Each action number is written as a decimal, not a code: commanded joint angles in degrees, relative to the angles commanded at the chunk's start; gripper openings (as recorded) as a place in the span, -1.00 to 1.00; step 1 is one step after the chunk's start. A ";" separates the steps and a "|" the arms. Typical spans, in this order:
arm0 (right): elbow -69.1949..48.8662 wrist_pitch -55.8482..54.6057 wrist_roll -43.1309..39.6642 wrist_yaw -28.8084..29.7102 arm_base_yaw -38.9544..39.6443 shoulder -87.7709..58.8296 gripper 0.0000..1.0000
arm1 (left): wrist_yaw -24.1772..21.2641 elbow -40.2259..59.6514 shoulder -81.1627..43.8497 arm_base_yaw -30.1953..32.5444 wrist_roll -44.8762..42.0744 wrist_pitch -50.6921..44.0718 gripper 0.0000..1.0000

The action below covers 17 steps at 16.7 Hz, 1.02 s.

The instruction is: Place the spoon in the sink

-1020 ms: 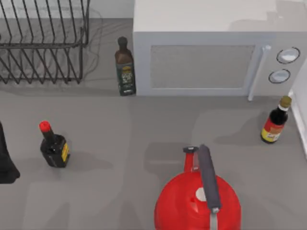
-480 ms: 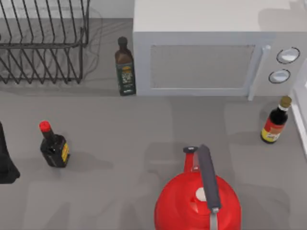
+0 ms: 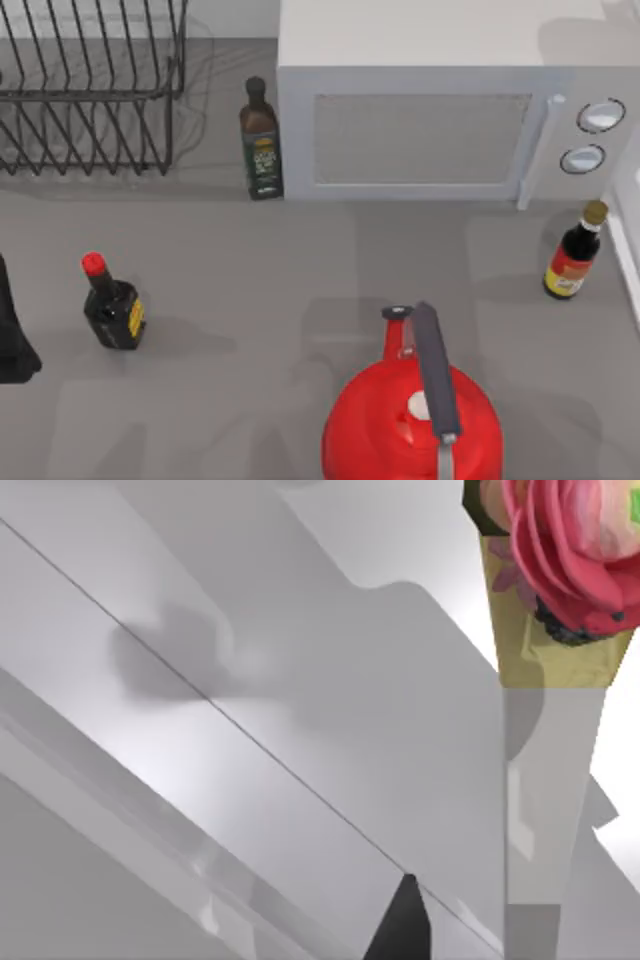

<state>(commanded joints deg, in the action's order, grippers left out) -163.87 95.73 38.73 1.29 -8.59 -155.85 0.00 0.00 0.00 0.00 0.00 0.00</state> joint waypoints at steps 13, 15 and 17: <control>25.80 -16.96 0.10 -0.08 -0.28 7.83 -1.00 | 0.00 0.00 0.00 0.00 0.00 0.00 1.00; 25.80 -16.96 0.10 -0.08 -0.28 7.83 -0.85 | 0.00 0.00 0.00 0.00 0.00 0.00 1.00; 25.80 -16.96 0.10 -0.08 -0.28 7.83 -0.55 | 0.00 0.00 0.00 0.00 0.00 0.00 1.00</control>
<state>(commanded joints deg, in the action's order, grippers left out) -138.07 78.77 38.83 1.21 -8.87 -148.01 0.00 0.00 0.00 0.00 0.00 0.00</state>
